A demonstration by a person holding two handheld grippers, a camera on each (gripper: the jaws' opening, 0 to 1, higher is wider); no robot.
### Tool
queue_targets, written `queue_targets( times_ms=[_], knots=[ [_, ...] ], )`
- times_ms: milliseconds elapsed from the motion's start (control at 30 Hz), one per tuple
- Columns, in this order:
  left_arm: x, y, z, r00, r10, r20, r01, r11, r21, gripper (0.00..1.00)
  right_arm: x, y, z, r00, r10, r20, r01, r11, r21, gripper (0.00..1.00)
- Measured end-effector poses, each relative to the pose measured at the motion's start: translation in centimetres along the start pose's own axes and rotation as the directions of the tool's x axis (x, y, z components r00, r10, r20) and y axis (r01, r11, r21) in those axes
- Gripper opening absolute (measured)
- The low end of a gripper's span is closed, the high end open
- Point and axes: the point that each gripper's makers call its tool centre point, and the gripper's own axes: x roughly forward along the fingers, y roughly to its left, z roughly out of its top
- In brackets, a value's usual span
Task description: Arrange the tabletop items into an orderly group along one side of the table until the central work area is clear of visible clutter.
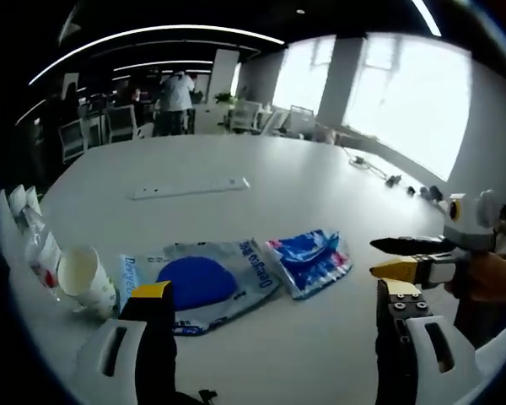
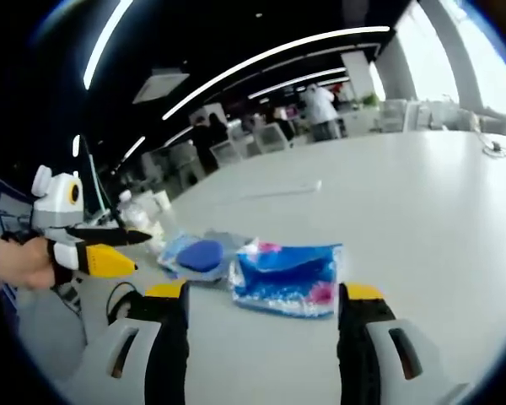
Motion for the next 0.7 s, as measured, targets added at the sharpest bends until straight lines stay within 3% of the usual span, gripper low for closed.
queue_targets(
  times_ms=[700],
  knots=[
    [-6.3,4.5,-2.0,1.000,0.025,0.002,-0.025,1.000,0.016,0.97,-2.2,3.2,-0.2,1.000,-0.022,-0.015,0.021,0.999,-0.036,0.68]
  ],
)
